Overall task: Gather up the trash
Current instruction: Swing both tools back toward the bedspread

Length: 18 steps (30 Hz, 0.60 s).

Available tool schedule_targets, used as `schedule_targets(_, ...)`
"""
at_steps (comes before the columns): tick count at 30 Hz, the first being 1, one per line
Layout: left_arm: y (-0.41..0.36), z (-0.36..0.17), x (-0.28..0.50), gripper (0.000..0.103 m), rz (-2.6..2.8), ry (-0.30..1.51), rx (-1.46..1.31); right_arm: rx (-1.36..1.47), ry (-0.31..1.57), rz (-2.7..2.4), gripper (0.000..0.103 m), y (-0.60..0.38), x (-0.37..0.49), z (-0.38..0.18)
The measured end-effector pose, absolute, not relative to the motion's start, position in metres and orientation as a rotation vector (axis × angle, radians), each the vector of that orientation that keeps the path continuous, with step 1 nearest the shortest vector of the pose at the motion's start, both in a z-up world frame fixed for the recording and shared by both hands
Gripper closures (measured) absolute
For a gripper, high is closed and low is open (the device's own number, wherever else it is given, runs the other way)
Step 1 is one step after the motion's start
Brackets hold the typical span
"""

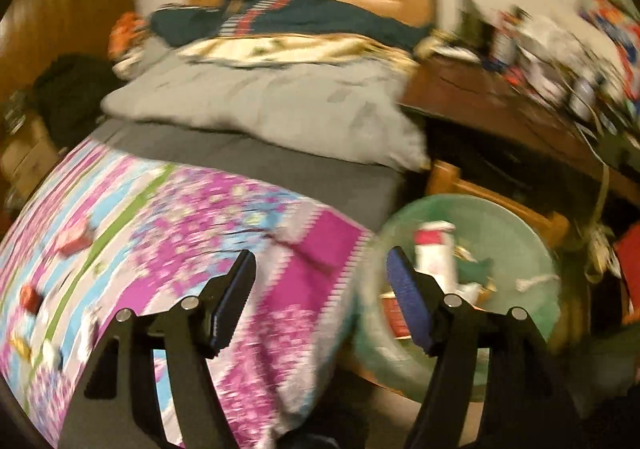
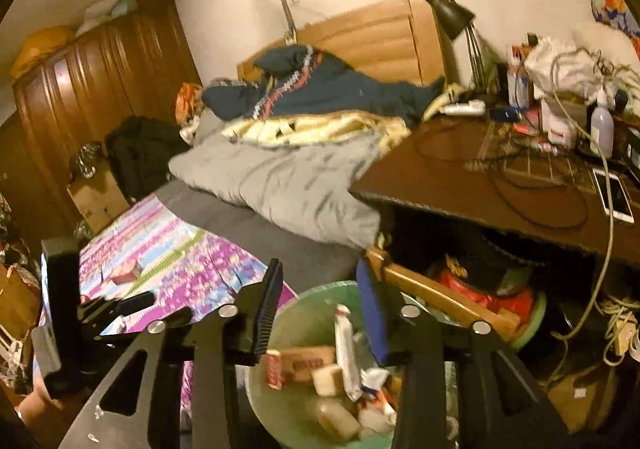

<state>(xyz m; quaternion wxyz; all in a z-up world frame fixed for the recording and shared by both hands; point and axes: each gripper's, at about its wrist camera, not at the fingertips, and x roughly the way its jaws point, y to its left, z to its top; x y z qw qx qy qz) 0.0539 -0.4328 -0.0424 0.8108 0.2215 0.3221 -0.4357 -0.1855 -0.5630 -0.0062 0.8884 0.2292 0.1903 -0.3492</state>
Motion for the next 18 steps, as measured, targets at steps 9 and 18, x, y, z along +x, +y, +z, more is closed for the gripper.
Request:
schedule_targets(9, -0.309, -0.028, 0.145, 0.029, -0.534, 0.643, 0.261, 0.376, 0.403, -0.616, 0.034, -0.5, -0.096, -0.017)
schedule_targets(18, -0.127, -0.067, 0.261, 0.027, -0.157, 0.832, -0.011, 0.459, 0.626, -0.261, 0.034, -0.425, 0.083, -0.072)
